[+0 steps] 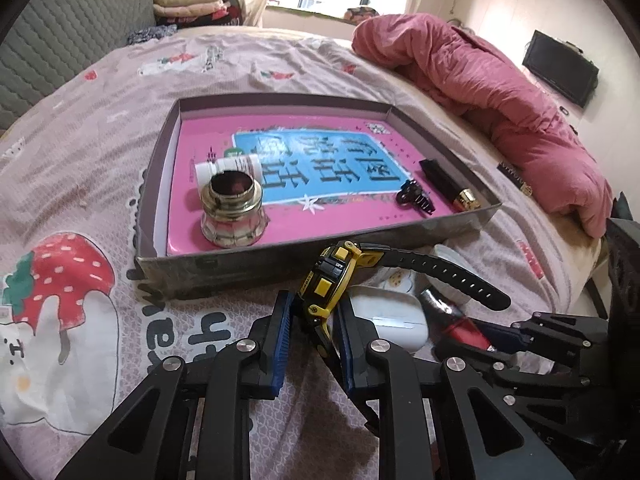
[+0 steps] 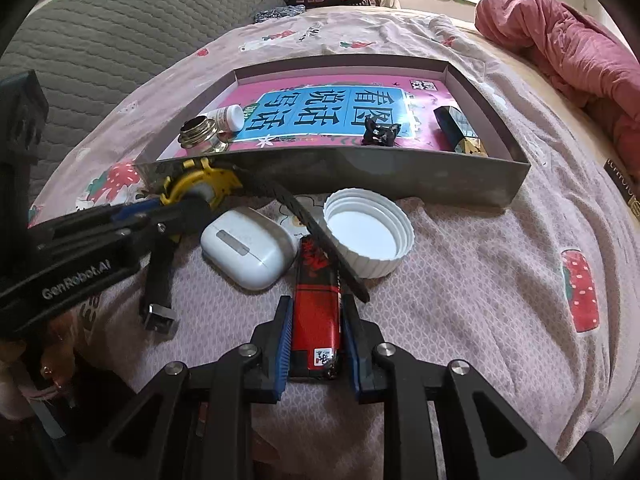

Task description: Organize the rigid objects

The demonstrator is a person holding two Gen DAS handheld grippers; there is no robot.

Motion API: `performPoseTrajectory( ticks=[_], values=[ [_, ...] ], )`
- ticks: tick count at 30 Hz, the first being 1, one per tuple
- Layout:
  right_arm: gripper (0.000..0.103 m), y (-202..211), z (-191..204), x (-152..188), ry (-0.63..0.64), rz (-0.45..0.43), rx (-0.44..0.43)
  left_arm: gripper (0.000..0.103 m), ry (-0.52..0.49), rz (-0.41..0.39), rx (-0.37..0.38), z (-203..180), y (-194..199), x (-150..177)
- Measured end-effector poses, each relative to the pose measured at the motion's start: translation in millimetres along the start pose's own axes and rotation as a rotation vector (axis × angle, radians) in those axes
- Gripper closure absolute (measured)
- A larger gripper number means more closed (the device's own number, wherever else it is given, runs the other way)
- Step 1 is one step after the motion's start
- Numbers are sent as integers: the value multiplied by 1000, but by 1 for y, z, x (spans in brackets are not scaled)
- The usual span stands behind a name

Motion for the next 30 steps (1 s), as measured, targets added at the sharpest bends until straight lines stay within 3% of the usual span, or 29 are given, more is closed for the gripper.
performPoseTrajectory(
  ticks=[30],
  values=[
    [80, 32, -5, 6, -14, -30, -61, 82, 13, -91, -74, 4, 40, 0]
  ],
)
Point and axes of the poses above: each gripper's, at about its wrist camera, not at the fingertips, and y roughly against the way its jaws point, z to its left, x to its underside, the point moved 6 cm from there along -y, roughly the way its jaws point, and after that the axes turned 5 degrees about x, right-handed, at the moved point
